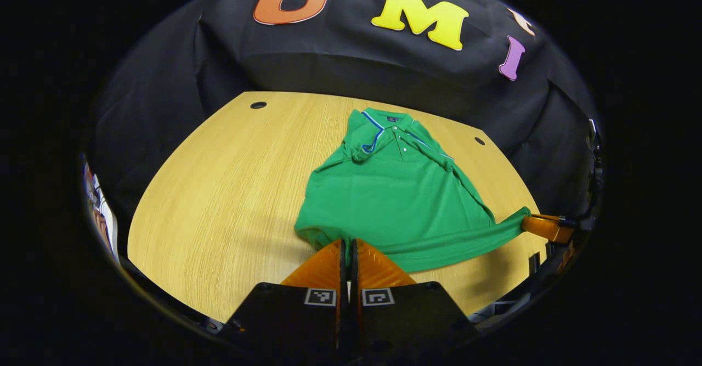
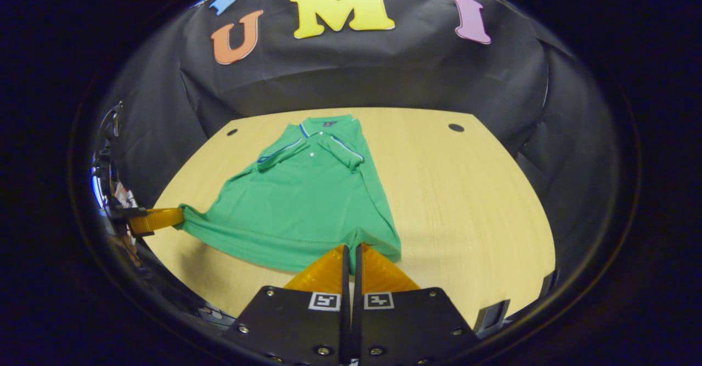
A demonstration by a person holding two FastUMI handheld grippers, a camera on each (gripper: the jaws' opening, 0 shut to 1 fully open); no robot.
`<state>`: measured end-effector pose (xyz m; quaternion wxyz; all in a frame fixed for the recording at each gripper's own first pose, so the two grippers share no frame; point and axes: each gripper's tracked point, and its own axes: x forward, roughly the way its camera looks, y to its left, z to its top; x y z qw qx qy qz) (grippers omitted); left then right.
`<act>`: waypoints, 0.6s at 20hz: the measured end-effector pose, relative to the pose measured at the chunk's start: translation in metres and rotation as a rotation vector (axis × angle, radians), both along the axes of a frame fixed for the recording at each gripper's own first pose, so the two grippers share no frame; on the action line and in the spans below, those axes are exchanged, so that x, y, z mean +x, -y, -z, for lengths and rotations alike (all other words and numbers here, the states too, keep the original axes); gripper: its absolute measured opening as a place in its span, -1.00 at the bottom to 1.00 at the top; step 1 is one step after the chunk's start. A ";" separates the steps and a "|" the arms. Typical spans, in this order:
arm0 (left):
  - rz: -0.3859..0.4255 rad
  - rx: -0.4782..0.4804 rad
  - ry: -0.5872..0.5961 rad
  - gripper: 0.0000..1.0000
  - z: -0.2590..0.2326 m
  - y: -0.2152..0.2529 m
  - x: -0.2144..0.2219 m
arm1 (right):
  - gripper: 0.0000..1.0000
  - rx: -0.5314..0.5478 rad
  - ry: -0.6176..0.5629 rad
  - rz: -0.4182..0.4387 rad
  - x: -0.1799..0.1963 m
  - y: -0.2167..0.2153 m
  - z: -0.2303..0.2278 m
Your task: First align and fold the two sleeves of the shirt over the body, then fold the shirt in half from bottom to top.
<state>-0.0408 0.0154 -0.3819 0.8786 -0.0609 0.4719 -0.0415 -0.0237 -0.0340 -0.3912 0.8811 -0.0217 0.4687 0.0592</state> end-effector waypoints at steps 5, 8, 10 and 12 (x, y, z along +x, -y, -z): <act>-0.007 0.004 0.039 -0.94 -0.010 -0.002 0.037 | -0.98 0.007 0.045 -0.018 0.037 -0.004 -0.011; -0.003 0.013 0.062 -0.94 -0.015 -0.002 0.058 | -0.97 0.009 0.090 -0.026 0.064 -0.008 -0.019; 0.002 0.018 0.080 -0.94 -0.018 -0.002 0.074 | -0.97 0.008 0.123 -0.034 0.084 -0.010 -0.026; 0.002 0.018 0.097 -0.94 -0.021 -0.002 0.091 | -0.97 0.013 0.147 -0.041 0.102 -0.014 -0.031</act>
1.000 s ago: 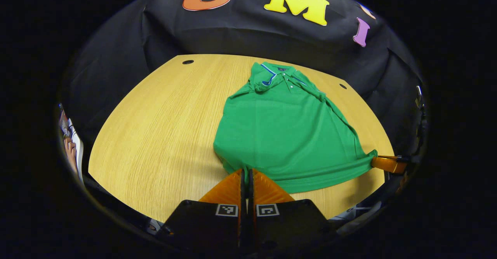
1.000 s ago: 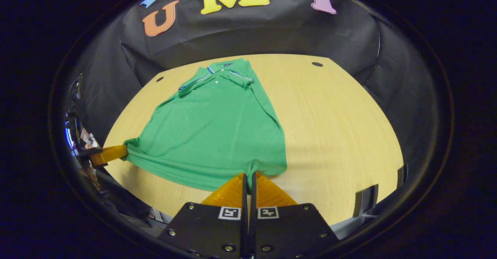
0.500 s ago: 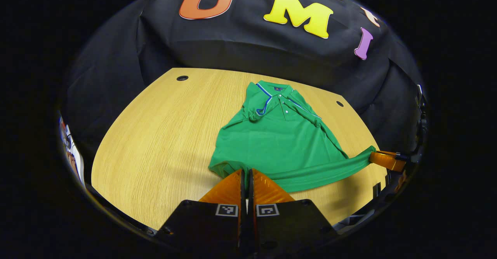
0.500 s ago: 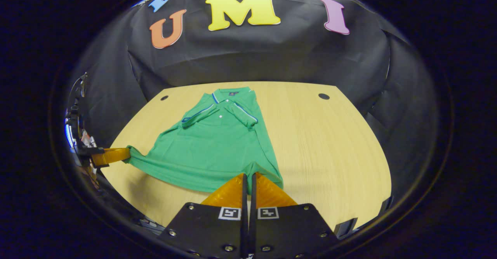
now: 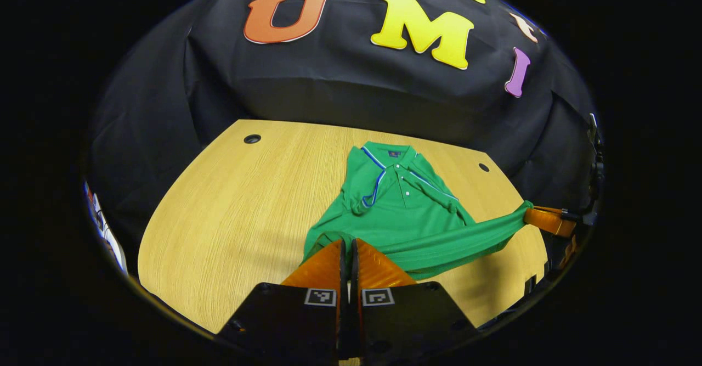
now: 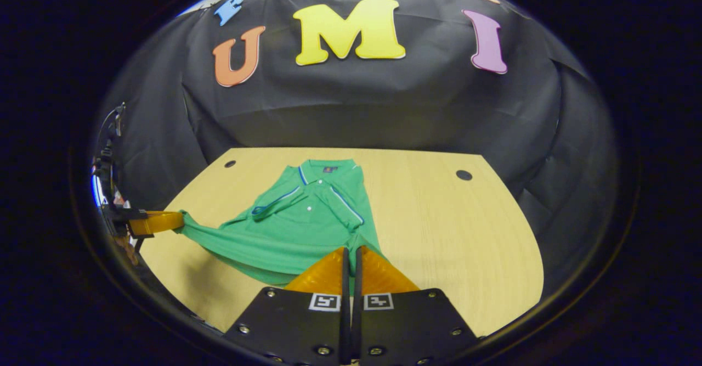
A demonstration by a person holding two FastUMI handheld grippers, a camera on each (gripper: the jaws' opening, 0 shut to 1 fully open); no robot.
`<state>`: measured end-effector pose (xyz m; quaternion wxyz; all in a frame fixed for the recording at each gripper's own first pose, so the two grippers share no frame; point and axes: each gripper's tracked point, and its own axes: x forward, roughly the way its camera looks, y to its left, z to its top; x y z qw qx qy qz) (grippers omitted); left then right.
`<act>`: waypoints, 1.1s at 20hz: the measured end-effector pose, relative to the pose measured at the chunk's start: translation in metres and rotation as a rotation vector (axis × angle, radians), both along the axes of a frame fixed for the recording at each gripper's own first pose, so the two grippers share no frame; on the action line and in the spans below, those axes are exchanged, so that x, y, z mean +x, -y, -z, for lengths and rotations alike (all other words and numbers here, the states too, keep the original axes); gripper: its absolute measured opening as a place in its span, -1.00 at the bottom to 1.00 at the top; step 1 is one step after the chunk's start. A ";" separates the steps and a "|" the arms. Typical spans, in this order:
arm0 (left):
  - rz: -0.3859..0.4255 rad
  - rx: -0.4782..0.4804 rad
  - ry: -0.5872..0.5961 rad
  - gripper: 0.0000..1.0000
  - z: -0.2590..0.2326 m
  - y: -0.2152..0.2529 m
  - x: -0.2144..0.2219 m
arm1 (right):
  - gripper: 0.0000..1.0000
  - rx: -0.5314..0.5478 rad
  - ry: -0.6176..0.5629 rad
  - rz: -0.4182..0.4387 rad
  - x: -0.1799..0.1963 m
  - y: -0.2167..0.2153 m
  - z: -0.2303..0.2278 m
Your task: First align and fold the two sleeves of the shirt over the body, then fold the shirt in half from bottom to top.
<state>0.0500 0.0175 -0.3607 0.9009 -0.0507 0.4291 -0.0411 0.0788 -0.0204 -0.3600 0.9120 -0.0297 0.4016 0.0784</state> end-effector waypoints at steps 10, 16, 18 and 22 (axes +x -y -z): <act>0.015 -0.002 0.112 -0.94 -0.011 0.000 0.107 | -0.98 0.009 0.113 0.004 0.096 -0.001 -0.006; 0.044 0.013 0.168 -0.94 -0.004 0.003 0.176 | -0.98 0.028 0.150 0.007 0.159 -0.005 -0.001; 0.046 0.017 0.188 -0.94 -0.004 0.003 0.200 | -0.99 0.034 0.168 0.007 0.183 -0.008 -0.001; 0.041 0.017 0.239 -0.94 -0.007 0.003 0.246 | -0.99 0.044 0.213 0.012 0.230 -0.012 -0.004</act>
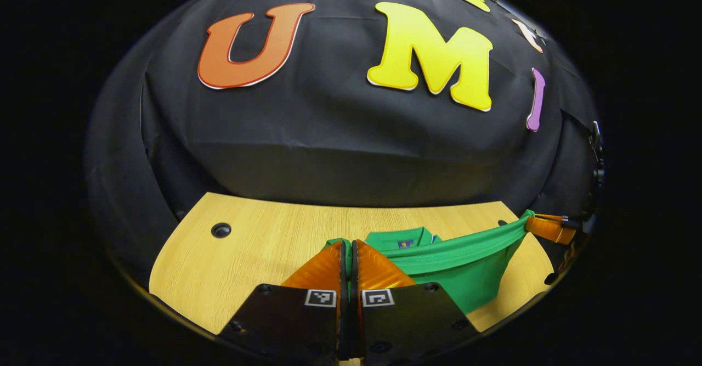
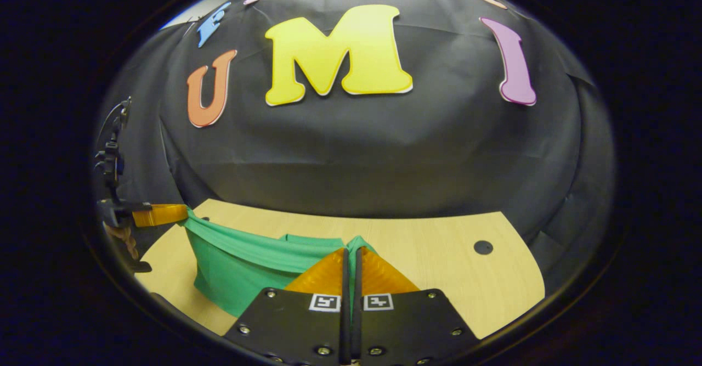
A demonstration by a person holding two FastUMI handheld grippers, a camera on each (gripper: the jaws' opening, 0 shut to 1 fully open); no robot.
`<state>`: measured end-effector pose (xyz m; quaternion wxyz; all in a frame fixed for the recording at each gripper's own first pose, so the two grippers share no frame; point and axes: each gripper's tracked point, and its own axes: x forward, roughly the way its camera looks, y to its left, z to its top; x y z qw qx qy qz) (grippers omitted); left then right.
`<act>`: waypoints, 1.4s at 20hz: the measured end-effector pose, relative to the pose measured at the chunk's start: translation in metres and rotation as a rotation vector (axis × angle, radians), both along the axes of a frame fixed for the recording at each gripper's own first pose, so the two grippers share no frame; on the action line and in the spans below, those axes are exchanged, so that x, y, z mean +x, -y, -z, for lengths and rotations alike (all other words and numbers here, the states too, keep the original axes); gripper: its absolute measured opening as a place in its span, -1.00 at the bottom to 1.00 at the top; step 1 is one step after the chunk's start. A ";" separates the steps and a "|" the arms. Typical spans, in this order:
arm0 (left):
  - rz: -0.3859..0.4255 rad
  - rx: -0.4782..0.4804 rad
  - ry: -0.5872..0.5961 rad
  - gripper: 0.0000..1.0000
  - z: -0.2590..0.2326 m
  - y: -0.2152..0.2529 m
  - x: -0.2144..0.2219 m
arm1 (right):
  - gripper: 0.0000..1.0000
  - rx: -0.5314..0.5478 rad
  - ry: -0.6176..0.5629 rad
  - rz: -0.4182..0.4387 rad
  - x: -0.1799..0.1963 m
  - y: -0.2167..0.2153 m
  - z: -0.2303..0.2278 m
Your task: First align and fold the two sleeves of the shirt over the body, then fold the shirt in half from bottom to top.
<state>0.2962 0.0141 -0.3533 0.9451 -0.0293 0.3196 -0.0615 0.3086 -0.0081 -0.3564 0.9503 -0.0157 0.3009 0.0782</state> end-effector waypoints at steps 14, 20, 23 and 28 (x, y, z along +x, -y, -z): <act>0.002 -0.008 -0.046 -0.94 0.091 0.008 0.081 | -0.98 -0.038 -0.018 0.013 0.092 -0.004 0.076; -0.015 -0.024 -0.083 0.98 0.134 0.014 0.082 | 0.82 -0.044 -0.121 0.069 0.095 0.001 0.138; -0.006 -0.015 -0.098 0.98 0.137 0.013 0.082 | 0.82 -0.063 -0.121 0.046 0.094 -0.006 0.136; -0.038 -0.029 -0.084 0.98 0.099 0.004 0.067 | 0.82 -0.049 -0.064 0.005 0.085 -0.023 0.089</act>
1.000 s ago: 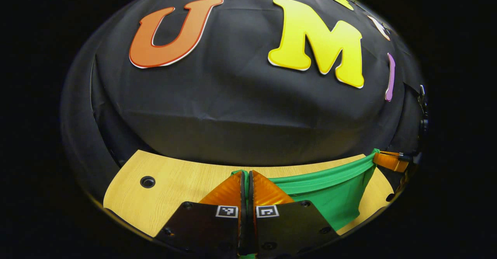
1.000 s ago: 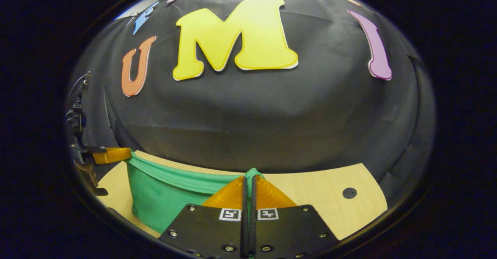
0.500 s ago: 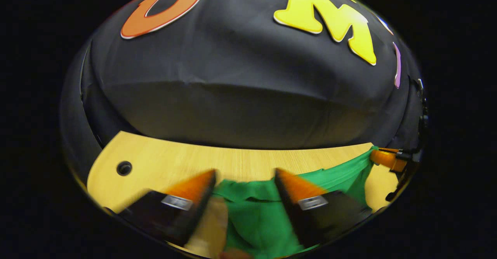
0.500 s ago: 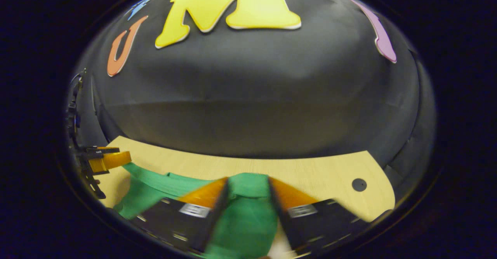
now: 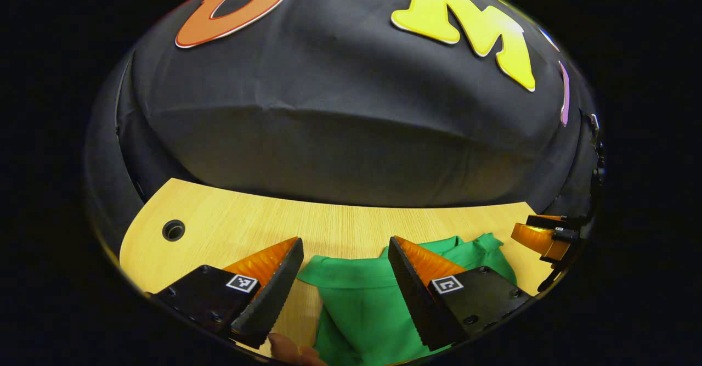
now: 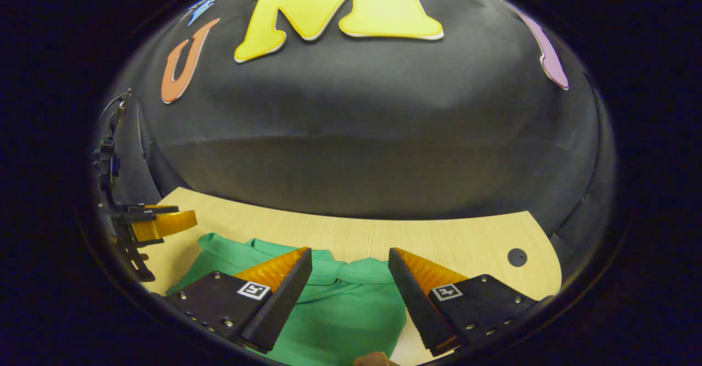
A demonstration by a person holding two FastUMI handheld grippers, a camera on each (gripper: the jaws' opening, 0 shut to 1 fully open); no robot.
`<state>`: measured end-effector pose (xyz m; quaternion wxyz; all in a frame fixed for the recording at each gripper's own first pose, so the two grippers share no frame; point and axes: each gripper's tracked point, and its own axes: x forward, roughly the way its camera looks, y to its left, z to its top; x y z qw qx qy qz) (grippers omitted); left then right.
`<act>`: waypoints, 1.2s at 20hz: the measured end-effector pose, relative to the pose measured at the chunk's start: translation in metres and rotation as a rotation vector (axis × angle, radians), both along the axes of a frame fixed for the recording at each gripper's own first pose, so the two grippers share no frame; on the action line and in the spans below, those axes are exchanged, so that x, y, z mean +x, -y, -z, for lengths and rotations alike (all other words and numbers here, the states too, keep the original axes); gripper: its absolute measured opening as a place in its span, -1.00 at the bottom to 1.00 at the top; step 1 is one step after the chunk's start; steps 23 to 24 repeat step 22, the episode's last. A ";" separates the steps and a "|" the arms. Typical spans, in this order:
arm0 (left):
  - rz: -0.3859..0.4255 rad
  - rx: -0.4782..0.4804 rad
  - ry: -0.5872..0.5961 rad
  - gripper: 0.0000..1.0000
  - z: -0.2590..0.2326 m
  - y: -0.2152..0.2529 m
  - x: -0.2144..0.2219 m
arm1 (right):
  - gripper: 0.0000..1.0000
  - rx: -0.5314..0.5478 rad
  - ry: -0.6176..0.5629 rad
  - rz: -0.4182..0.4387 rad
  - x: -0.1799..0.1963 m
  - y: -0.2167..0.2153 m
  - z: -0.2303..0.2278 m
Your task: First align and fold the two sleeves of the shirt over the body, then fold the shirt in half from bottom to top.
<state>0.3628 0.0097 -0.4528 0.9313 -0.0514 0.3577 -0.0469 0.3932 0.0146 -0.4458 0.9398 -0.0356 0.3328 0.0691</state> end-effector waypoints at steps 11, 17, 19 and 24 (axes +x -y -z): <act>-0.031 0.060 0.274 0.98 -0.182 -0.022 -0.086 | 0.82 -0.007 0.238 -0.051 -0.094 -0.014 -0.174; -0.022 0.071 0.402 0.96 -0.259 -0.011 -0.163 | 0.82 -0.004 0.313 -0.035 -0.179 -0.008 -0.236; -0.024 0.042 0.415 0.96 -0.275 -0.005 -0.196 | 0.81 0.016 0.344 -0.017 -0.207 -0.007 -0.254; -0.028 0.018 0.428 0.96 -0.292 0.002 -0.242 | 0.81 0.021 0.380 0.001 -0.253 -0.002 -0.273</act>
